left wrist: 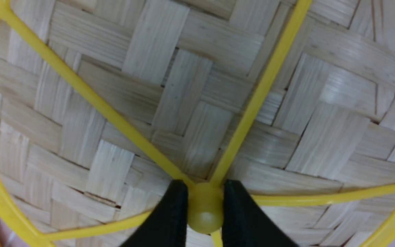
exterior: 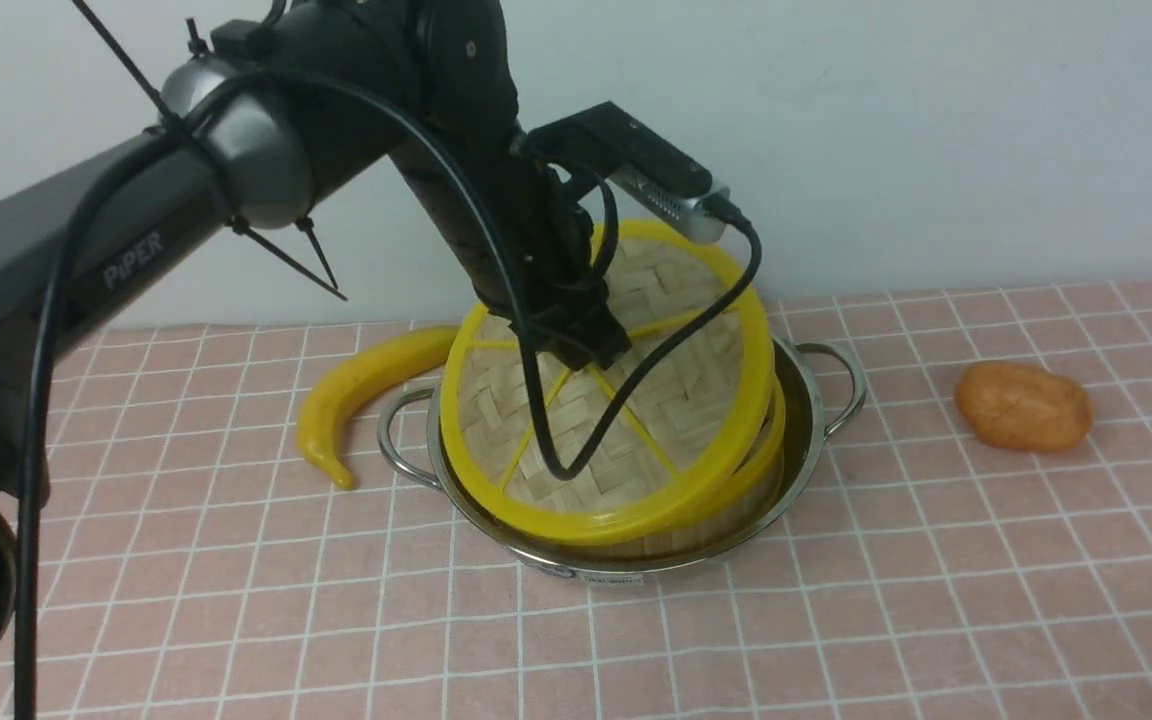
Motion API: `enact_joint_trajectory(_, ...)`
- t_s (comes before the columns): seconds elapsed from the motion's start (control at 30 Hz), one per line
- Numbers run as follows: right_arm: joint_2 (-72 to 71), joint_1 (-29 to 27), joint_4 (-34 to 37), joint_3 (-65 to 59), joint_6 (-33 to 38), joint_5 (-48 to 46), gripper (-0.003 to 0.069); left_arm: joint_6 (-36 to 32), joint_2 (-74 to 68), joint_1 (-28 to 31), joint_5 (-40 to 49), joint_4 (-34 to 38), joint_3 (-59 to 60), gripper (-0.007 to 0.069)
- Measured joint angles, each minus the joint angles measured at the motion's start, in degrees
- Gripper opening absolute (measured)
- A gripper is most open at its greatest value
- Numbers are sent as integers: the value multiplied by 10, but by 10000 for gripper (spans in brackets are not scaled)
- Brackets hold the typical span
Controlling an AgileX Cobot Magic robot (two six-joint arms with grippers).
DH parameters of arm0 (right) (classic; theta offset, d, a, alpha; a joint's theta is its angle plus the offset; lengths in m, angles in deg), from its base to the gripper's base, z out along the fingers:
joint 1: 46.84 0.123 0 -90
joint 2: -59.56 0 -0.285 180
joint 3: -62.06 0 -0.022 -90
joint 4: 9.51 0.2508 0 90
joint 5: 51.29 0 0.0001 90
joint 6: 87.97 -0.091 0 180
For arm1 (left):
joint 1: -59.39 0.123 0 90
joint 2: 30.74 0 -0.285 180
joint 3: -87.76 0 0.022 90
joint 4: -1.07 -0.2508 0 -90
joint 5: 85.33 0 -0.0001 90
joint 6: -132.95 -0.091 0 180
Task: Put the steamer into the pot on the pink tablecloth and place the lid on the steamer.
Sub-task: 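Place the yellow bamboo steamer lid onto the steamer in the pot with the left gripper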
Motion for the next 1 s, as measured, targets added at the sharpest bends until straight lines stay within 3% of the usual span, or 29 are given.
enact_joint_trajectory(1.0,0,0,0,0,-1,0,240,-20,-55,0,-101,16,-1,119)
